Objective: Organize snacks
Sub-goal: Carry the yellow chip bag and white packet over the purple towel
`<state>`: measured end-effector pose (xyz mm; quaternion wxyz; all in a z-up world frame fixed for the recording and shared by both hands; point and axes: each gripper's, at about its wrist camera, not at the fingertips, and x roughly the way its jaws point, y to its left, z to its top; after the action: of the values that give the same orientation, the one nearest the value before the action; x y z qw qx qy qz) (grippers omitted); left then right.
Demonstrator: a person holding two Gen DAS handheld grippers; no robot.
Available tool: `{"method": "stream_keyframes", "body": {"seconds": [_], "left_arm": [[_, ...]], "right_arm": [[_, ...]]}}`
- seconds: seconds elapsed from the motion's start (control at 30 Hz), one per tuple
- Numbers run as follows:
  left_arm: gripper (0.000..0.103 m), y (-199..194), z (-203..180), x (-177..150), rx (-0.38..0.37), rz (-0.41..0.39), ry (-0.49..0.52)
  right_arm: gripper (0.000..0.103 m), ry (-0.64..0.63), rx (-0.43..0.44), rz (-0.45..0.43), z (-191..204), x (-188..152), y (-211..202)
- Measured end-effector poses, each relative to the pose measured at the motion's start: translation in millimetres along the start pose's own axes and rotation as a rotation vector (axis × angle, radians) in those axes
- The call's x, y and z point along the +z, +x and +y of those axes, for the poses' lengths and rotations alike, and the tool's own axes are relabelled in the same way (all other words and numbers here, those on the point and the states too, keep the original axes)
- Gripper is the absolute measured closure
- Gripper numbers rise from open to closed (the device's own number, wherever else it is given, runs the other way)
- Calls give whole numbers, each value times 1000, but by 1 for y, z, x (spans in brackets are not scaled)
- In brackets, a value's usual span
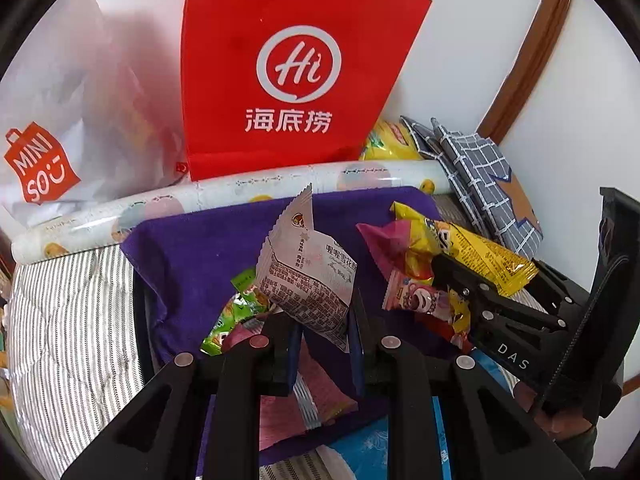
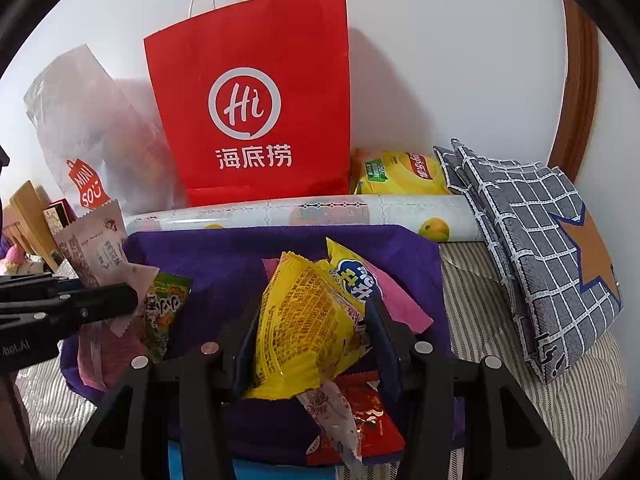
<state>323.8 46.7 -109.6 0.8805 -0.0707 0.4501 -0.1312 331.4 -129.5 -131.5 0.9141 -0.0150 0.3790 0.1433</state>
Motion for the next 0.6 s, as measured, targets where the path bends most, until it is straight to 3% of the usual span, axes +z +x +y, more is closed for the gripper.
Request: {"method": "stream_keyframes", "body": {"seconds": [0.6], "left_arm": [[83,14,6,-4,26,41,-30]], "right_arm": [[54,26,-18,22,-6,-4,5]]}}
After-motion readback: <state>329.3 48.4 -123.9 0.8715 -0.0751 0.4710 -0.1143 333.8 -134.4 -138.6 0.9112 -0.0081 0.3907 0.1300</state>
